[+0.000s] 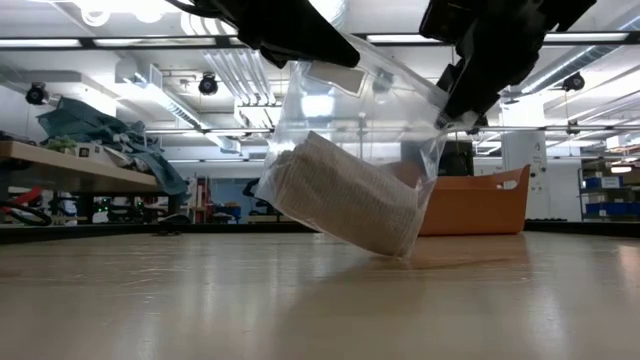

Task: Roll bandage
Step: Close the transparent zip bag

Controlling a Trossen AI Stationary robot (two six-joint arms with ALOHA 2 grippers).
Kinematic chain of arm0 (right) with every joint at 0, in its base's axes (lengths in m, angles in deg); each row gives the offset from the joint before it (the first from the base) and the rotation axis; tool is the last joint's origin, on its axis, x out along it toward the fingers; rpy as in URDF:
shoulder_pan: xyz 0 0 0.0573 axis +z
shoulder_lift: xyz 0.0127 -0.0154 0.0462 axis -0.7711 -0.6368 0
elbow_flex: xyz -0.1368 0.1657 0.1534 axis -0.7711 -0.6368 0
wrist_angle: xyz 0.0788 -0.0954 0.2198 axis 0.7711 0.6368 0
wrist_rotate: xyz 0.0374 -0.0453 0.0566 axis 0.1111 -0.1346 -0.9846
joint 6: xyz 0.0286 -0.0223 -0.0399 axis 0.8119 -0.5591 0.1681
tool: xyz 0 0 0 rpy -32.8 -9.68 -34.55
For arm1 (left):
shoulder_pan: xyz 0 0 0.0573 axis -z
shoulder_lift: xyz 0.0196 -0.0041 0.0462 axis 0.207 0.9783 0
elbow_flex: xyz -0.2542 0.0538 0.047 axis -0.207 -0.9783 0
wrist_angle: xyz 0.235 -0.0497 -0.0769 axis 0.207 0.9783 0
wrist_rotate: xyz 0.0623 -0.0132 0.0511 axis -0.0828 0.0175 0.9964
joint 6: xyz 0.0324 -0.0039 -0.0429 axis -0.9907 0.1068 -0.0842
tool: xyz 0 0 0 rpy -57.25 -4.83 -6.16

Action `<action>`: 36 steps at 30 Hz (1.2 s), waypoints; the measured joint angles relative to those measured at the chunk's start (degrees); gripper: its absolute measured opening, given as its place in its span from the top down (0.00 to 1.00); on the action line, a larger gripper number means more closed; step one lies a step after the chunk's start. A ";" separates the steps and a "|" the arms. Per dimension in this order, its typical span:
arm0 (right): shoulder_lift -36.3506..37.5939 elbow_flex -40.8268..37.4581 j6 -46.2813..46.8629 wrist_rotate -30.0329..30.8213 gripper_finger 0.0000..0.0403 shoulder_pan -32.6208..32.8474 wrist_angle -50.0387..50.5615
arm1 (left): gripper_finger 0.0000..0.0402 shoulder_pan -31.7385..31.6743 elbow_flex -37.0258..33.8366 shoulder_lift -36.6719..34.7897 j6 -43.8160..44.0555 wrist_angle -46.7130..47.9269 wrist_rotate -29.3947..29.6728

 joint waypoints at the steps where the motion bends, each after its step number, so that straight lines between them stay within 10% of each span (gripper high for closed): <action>1: 0.00 0.00 -0.94 -0.62 0.93 0.00 0.05 | 1.00 0.00 0.00 0.00 -0.03 -0.02 0.00; 12: -0.15 -0.14 0.37 -1.36 0.80 0.02 0.73 | 1.00 0.01 0.01 0.00 0.02 0.34 0.00; 22: 0.37 -0.22 0.64 -1.40 0.94 0.04 0.17 | 1.00 0.03 0.00 0.00 -0.15 0.55 1.42; 36: 27.53 -7.91 0.98 11.46 0.85 0.17 -0.25 | 1.00 0.04 -2.51 0.00 -5.73 -9.52 4.13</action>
